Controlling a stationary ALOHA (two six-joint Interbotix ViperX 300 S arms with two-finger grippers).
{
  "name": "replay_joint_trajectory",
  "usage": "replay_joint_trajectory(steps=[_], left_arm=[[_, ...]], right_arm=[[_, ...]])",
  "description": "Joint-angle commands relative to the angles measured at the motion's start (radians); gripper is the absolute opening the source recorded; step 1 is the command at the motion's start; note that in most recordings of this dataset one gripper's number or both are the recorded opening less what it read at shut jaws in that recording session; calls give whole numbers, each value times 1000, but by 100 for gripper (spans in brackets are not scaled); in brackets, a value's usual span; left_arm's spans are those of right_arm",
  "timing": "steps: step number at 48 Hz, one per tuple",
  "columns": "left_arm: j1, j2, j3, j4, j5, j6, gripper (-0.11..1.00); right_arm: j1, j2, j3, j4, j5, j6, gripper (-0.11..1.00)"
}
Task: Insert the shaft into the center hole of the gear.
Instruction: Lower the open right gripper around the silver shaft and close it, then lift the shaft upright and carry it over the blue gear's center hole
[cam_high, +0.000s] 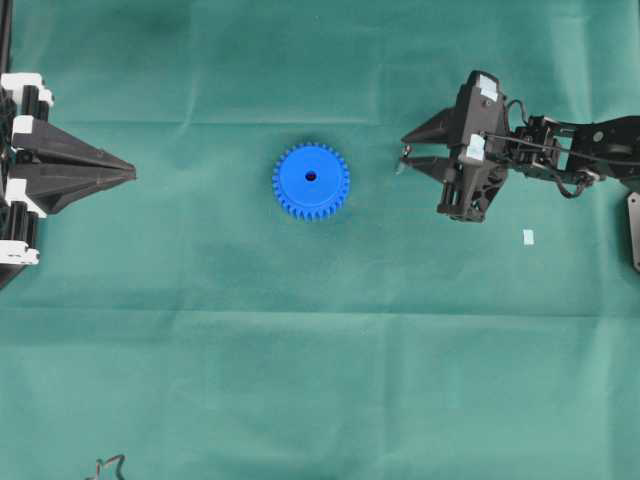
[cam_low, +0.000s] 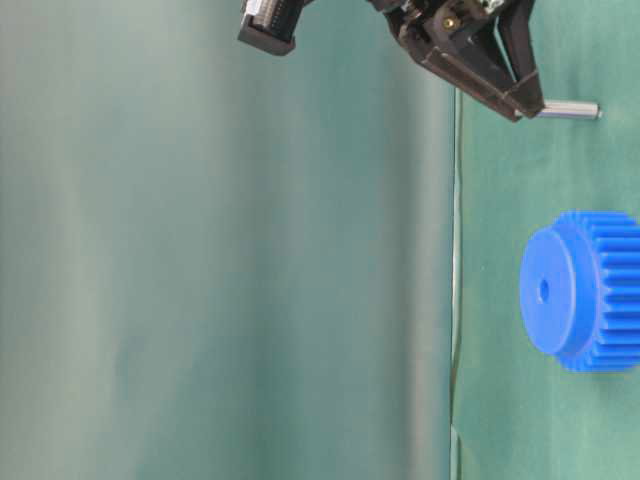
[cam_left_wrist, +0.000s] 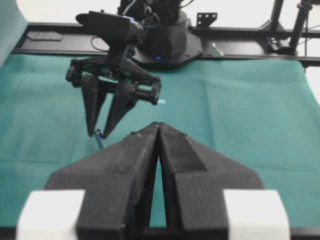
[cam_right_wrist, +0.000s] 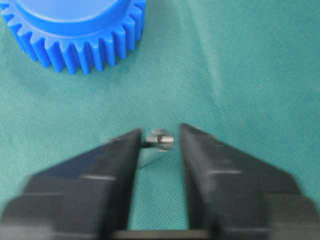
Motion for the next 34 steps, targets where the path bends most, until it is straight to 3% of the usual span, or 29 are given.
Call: replay_joint_trajectory(steps=[1, 18, 34], left_arm=[[0, 3, -26, 3, -3, 0, 0], [0, 0, -26, 3, 15, -2, 0], [-2, 0, -28, 3, 18, -3, 0]], right_arm=[[6, -9, -3, -3, -2, -5, 20], [6, -40, -9, -2, 35, 0, 19], [6, -267, -80, -3, 327, -5, 19]])
